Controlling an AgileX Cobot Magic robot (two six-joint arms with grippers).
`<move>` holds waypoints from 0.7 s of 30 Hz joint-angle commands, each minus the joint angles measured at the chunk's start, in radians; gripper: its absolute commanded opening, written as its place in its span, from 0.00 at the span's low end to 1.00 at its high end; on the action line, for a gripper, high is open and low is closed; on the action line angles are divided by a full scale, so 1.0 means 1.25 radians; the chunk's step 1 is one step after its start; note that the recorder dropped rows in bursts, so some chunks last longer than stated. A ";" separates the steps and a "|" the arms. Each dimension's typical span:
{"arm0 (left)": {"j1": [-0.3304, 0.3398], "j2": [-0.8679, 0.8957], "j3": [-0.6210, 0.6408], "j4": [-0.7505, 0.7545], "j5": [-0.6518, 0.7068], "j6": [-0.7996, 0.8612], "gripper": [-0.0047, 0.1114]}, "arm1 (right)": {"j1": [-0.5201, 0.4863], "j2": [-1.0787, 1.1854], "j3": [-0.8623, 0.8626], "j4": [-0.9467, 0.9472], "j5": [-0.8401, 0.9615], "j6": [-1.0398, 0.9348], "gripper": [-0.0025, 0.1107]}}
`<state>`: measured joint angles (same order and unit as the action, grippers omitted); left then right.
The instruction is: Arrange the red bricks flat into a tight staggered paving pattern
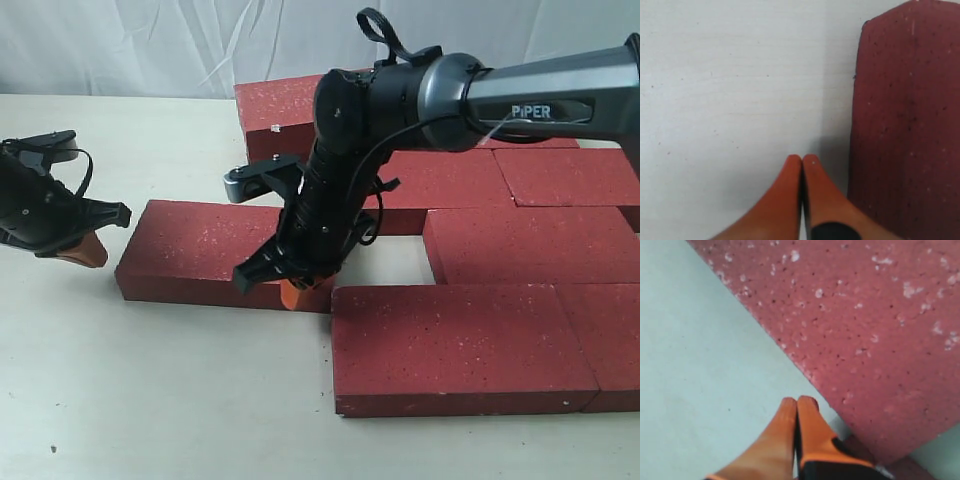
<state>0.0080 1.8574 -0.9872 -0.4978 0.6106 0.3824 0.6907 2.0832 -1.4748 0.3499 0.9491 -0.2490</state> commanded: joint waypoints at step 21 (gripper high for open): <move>-0.001 0.003 0.003 -0.008 -0.018 0.002 0.04 | -0.001 -0.075 0.003 -0.110 0.033 0.011 0.02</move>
<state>0.0080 1.8574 -0.9872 -0.5000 0.5954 0.3848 0.6907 2.0271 -1.4748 0.2165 1.0010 -0.2347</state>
